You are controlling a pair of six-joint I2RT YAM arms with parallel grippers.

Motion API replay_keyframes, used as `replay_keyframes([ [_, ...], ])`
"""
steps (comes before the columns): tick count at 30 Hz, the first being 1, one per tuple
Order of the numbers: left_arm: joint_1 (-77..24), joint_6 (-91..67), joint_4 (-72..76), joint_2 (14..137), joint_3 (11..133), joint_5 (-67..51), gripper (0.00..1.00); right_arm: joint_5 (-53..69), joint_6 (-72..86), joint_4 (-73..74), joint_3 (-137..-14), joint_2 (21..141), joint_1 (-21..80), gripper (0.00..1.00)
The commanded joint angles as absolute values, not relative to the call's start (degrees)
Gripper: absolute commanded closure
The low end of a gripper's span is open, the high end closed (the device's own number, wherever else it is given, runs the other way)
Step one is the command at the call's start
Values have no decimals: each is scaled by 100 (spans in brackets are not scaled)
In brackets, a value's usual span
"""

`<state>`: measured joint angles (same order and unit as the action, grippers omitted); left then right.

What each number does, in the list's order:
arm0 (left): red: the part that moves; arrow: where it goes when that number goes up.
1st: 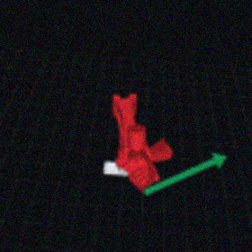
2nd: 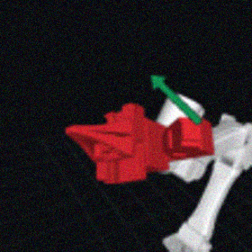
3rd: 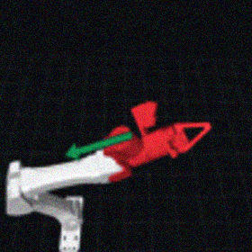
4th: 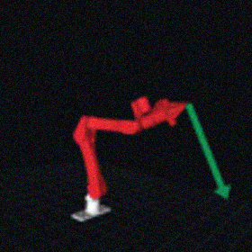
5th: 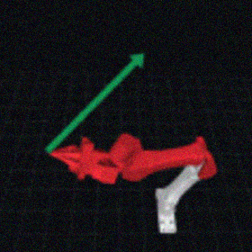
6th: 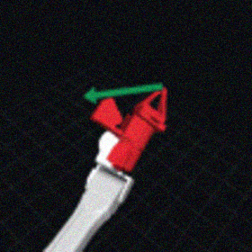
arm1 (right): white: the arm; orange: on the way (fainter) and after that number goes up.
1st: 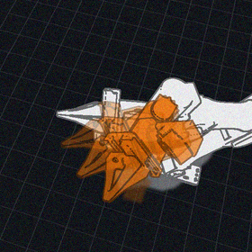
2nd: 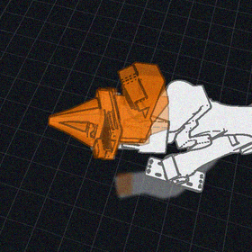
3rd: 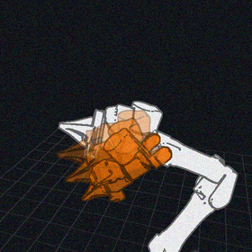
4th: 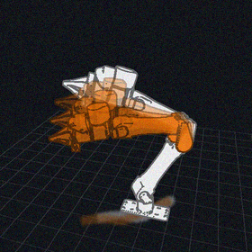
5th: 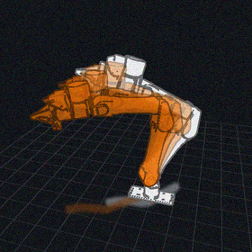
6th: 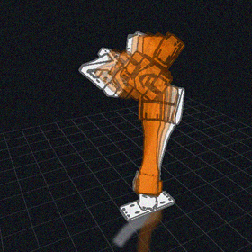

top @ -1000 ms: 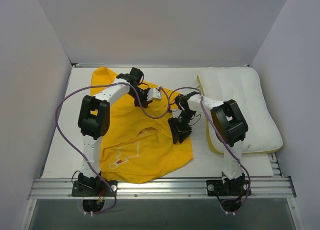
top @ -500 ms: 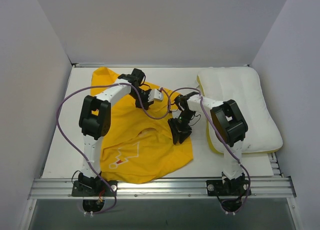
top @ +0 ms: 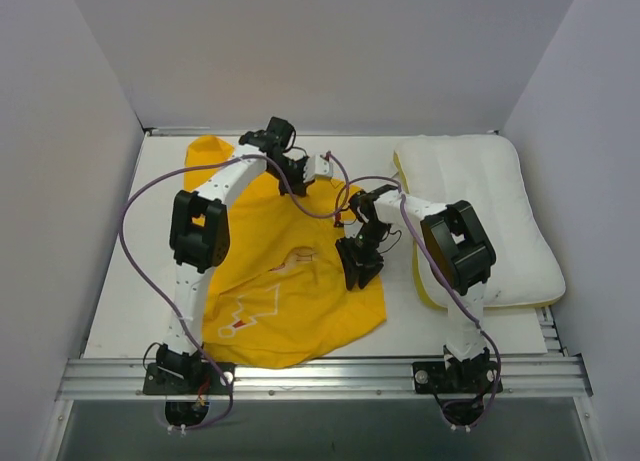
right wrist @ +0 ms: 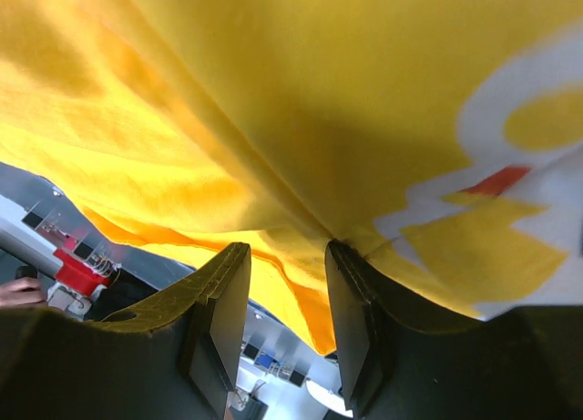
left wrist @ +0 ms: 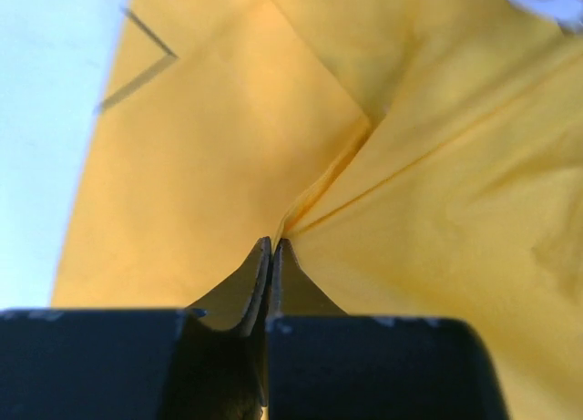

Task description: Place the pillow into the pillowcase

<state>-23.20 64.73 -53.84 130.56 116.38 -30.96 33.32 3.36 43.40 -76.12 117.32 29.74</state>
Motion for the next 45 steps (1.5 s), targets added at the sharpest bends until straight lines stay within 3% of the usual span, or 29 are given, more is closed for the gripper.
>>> replay_keyframes([
  [1, -2084, 5917, -5186, 13690, 13267, -3348, 100, 2444, 88, 4438, -7312, 11909, 3041, 60],
  [6, -1960, 5256, -4667, 14650, 14843, -3041, 100, 2347, 53, 4456, -7286, 11874, 3032, 60],
  [9, -2039, 5729, -4650, 14320, 14118, -2962, 100, 2320, 53, 4482, -7304, 11865, 2997, 60],
  [11, -2004, 5329, -3889, 14125, 13338, -2640, 100, 2303, 44, 4552, -7330, 11856, 2953, 60],
  [14, -1978, 4579, -2682, 14229, 13358, -2277, 100, 2276, 44, 4605, -7356, 11769, 2831, 60],
  [15, -2004, 4605, -2446, 14412, 13455, -1676, 100, 2294, 44, 4658, -7383, 11751, 2787, 60],
  [17, -2022, 3984, 453, 14650, 13665, 44, 100, 2294, -105, 4737, -7435, 11733, 2742, 60],
  [18, -1865, 3842, 1292, 15287, 14354, 1236, 100, 2268, -123, 4798, -7453, 11725, 2716, 60],
  [19, -1741, 3180, 1231, 15728, 15310, 1396, 87, 2189, -175, 4834, -7531, 11716, 2698, 60],
  [21, -1504, 2717, 784, 16337, 16913, 1345, 48, 2092, -228, 4860, -7637, 11690, 2637, 60],
  [22, -1520, 3125, 704, 16191, 16545, 1371, 23, 2022, -263, 4878, -7786, 11698, 2602, 60],
  [23, -1538, 3416, 790, 15876, 15880, 1397, 11, 1995, -281, 4904, -7926, 11733, 2567, 60],
  [24, -1547, 3645, 1017, 15020, 14002, 1406, 7, 1978, -299, 4957, -8050, 11777, 2532, 60],
  [25, -1434, 3839, 1472, 14585, 13209, 1084, 3, 1943, -308, 4974, -8190, 11917, 2462, 60],
  [28, -1057, 3806, 1189, 13406, 11450, 800, 3, 1688, -404, 5001, -8901, 12294, 2312, 60],
  [31, -478, 3701, -224, 12798, 10839, 160, 6, 1468, -439, 5019, -9736, 12821, 2154, 60],
  [34, -37, 3831, -1553, 12595, 10723, -816, 13, 1038, -589, 5071, -10659, 13305, 2101, 60],
  [39, 149, 4429, -2853, 12936, 10582, -642, 26, 370, -773, 5124, -11837, 13667, 1995, 59],
  [42, 219, 4535, -3180, 13034, 10311, -449, 36, 290, -800, 5150, -11822, 13439, 1925, 55],
  [45, 342, 4588, -3190, 12807, 9661, -439, 39, 447, -809, 5247, -11524, 12904, 1881, 52],
])
